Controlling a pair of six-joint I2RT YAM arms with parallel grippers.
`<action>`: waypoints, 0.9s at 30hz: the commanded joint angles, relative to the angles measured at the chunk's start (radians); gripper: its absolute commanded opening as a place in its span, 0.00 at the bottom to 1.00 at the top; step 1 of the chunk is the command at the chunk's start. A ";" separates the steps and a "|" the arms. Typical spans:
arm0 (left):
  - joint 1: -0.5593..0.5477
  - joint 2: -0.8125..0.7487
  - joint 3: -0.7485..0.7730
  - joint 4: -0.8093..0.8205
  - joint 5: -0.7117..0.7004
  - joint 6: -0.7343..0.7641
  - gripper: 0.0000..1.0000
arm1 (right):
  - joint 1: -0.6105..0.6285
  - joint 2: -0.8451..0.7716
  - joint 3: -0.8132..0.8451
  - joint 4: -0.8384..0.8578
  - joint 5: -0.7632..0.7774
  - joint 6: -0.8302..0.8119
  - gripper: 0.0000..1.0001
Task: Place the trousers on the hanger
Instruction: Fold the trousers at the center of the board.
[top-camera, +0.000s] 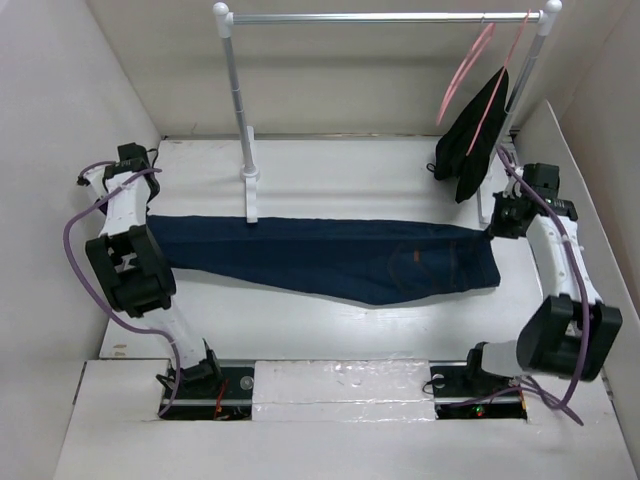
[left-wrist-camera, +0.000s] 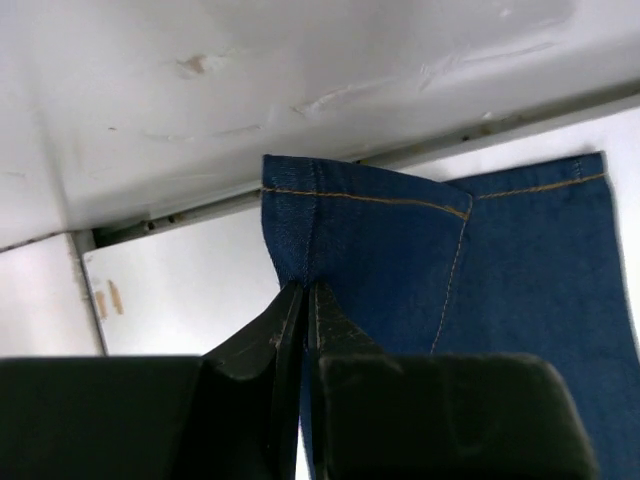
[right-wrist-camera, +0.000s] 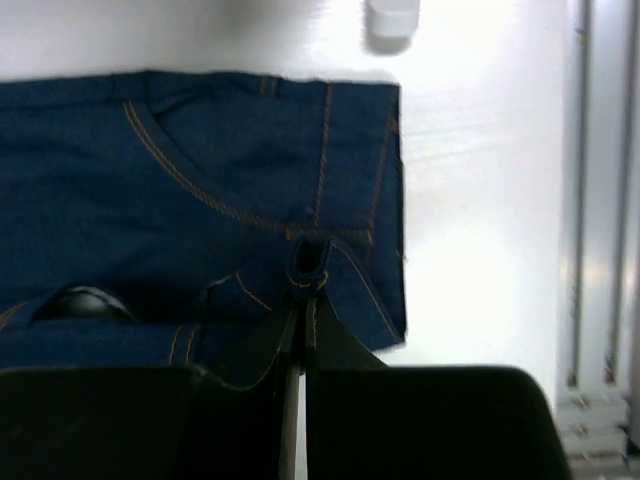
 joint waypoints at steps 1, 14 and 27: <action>0.000 0.020 0.093 -0.027 -0.051 0.033 0.00 | -0.037 0.090 0.059 0.198 -0.055 0.006 0.00; -0.092 0.309 0.416 -0.021 -0.065 0.115 0.00 | -0.037 0.513 0.285 0.272 0.003 0.048 0.00; -0.110 0.549 0.702 -0.059 0.002 0.127 0.00 | 0.032 0.575 0.346 0.272 0.067 0.069 0.69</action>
